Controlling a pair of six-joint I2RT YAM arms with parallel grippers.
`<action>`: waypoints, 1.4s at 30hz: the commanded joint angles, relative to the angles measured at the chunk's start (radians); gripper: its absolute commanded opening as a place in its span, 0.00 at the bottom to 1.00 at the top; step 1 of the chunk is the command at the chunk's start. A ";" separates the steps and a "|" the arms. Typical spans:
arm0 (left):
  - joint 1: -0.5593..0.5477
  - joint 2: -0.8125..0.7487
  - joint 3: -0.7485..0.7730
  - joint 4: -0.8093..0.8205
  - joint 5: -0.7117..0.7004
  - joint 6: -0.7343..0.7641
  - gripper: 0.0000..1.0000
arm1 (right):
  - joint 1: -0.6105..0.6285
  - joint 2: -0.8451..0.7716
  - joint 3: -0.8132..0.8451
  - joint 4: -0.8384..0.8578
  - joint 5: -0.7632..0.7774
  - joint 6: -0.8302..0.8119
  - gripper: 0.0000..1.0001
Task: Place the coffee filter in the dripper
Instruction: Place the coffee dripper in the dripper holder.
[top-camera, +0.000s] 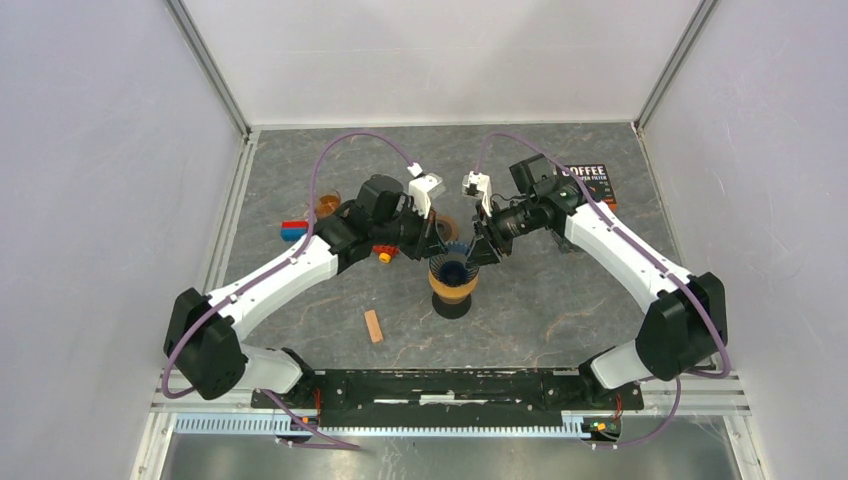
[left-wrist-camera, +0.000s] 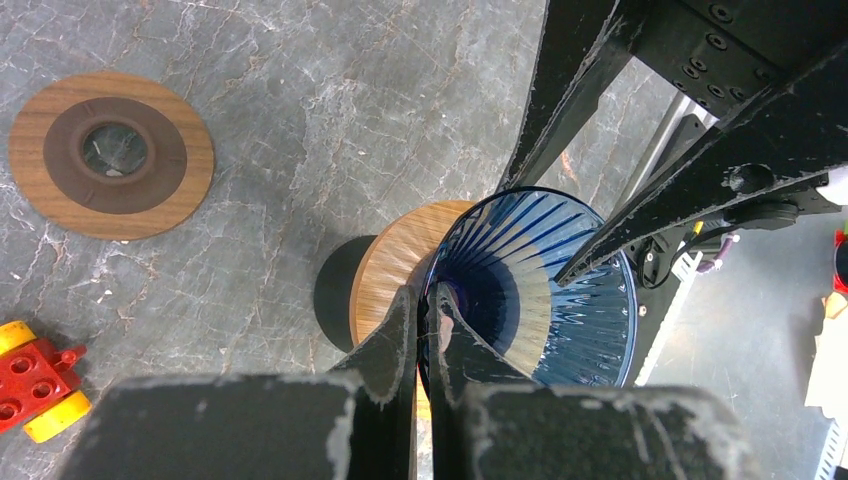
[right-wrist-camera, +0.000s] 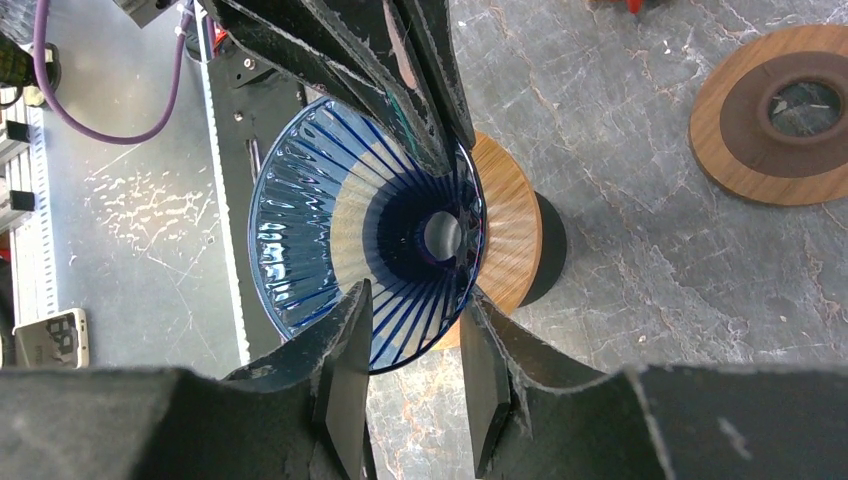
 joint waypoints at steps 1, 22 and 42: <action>-0.019 0.041 -0.075 -0.045 0.025 0.081 0.02 | 0.040 0.046 0.014 -0.023 0.108 -0.105 0.35; -0.021 -0.001 -0.051 -0.010 0.026 0.134 0.09 | 0.038 0.021 0.124 -0.053 0.133 -0.104 0.53; -0.013 -0.002 0.056 -0.061 0.008 0.151 0.14 | 0.035 0.042 0.139 -0.074 0.095 -0.122 0.47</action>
